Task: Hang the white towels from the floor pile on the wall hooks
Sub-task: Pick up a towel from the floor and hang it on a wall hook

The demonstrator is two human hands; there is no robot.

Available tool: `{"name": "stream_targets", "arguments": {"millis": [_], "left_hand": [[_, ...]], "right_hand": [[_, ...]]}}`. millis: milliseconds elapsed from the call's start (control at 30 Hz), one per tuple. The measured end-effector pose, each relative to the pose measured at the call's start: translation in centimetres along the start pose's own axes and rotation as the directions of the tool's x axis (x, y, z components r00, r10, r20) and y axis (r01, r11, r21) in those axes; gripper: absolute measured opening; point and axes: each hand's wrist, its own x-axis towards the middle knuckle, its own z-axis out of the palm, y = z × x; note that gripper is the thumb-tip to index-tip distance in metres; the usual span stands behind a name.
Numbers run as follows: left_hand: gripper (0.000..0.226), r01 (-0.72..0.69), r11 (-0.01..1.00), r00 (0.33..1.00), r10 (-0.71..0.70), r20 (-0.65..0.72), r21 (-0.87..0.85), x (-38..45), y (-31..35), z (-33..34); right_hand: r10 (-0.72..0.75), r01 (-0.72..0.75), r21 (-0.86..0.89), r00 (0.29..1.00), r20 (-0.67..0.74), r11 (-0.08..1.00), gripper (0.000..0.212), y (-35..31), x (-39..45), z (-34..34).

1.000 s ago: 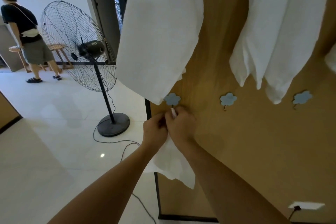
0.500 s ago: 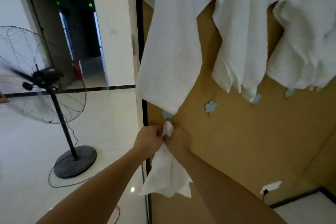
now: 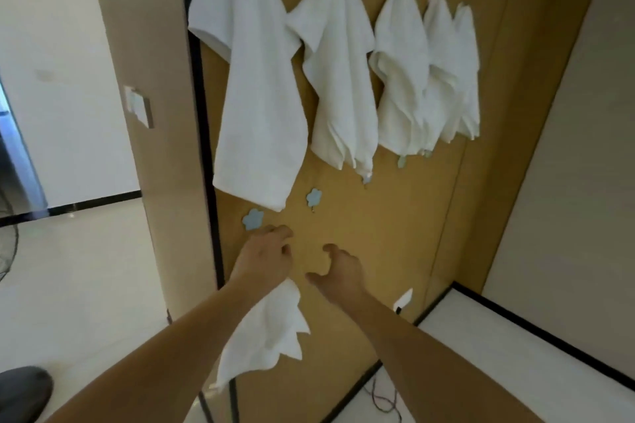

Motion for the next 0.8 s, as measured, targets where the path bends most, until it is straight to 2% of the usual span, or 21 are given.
{"name": "stream_targets", "arguments": {"millis": [233, 433, 533, 633, 800], "left_hand": [[0.036, -0.249, 0.966, 0.966, 0.253, 0.059, -0.072, -1.2, 12.0, 3.9], [0.038, -0.423, 0.885, 0.860, 0.459, 0.220, -0.194, -5.6, 25.9, 9.6], [0.039, -0.481, 0.833, 0.795, 0.546, 0.266, -0.273, -10.3, 34.3, 13.0], [0.040, -0.515, 0.783, 0.717, 0.616, 0.327, -0.348, -15.7, 43.0, 16.7], [0.042, -0.587, 0.689, 0.567, 0.724, 0.392, -0.424, -26.6, 56.8, 22.4]], "right_hand": [[0.108, -0.120, -0.066, 0.980, -0.169, 0.991, 0.073, 8.5, -5.3, -9.9], [0.271, -0.318, -0.154, 0.925, -0.266, 0.936, 0.069, 19.1, -14.9, -19.5], [0.362, -0.426, -0.148, 0.873, -0.329, 0.893, 0.063, 25.2, -21.6, -24.2], [0.454, -0.535, -0.136, 0.805, -0.383, 0.834, 0.068, 31.2, -29.4, -28.5], [0.615, -0.722, -0.048, 0.620, -0.487, 0.690, 0.069, 40.4, -44.3, -34.9]]}}
